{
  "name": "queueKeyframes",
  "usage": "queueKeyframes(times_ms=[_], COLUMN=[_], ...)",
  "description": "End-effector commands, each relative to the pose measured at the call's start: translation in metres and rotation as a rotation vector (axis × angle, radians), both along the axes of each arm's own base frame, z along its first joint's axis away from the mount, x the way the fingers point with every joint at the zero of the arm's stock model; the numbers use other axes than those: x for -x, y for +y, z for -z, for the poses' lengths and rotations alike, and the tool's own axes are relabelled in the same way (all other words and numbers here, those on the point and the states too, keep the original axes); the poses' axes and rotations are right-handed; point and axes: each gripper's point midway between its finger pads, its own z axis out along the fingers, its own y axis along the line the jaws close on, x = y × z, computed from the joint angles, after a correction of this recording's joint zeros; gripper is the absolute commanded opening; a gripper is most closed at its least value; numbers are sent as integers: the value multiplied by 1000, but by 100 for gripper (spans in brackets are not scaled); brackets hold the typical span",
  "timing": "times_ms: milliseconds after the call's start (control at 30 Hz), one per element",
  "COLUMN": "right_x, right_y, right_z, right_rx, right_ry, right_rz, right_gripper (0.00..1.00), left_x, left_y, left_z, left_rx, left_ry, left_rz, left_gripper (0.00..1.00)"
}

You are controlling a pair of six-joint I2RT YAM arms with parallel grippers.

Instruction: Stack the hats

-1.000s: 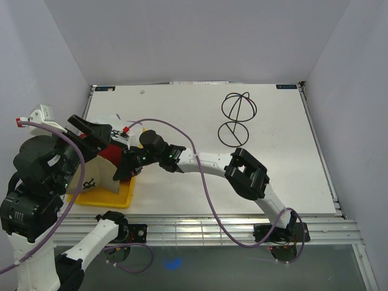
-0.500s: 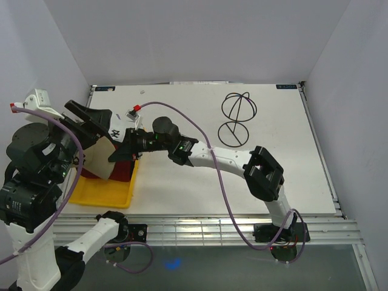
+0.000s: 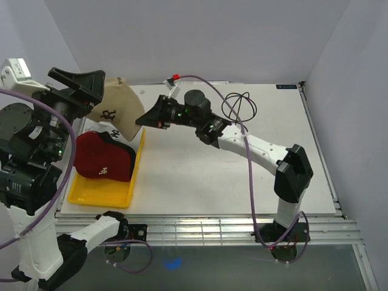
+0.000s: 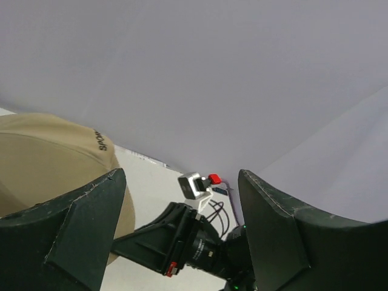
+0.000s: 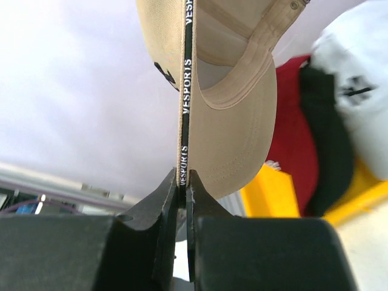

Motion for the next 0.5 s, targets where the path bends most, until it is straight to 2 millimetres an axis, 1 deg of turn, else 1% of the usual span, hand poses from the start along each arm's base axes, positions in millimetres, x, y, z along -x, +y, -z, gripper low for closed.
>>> queueKeyframes(times_ms=[0,33,67,100,133,167,200,233,267,300,333,367,400,433,467], right_x=[-31,-39,-60,-69,-72,-92,-95,-101,-116,-114,-119,-131,-127,-130,-137], right_y=[-63,-75,-95,-109,-127,-152,-170,-183,-208,-223,-234,-256,-270,-279,-298], right_z=[-70,-73,-76,-73,-86,-88,-93,-96,-99,-107,-98,-94,-102,-83,-85], right_rx=[-98,-102,-108,-103,-125,-134,-152,-163,-176,-204,-200,-207,-234,-242,-278], right_ry=[-78,-74,-54,-35,-35,-25,-5,4,7,22,49,67,65,135,128], right_rz=[154,180,238,266,296,358,386,416,474,493,523,577,602,620,652], right_gripper=[8,8,8,8,8,8,8,8,8,8,8,8,8,8,8], left_x=[-19,-23,-27,-32,-35,-38,-42,-45,-47,-50,-53,-55,-57,-59,-59], left_y=[-14,-16,-20,-23,-26,-29,-32,-35,-38,-42,-45,-47,-51,-52,-53], left_z=[-27,-27,-27,-25,-23,-22,-15,-11,-10,-5,-1,1,5,7,9], left_rx=[10,13,18,16,17,22,22,20,24,20,19,17,13,13,12], left_ry=[-89,-91,-94,-88,-85,-85,-68,-62,-60,-47,-37,-31,-19,-13,-8], left_rz=[45,50,63,72,80,95,102,113,127,143,154,161,177,180,184], left_gripper=[85,85,85,85,85,85,85,85,85,85,85,85,85,85,85])
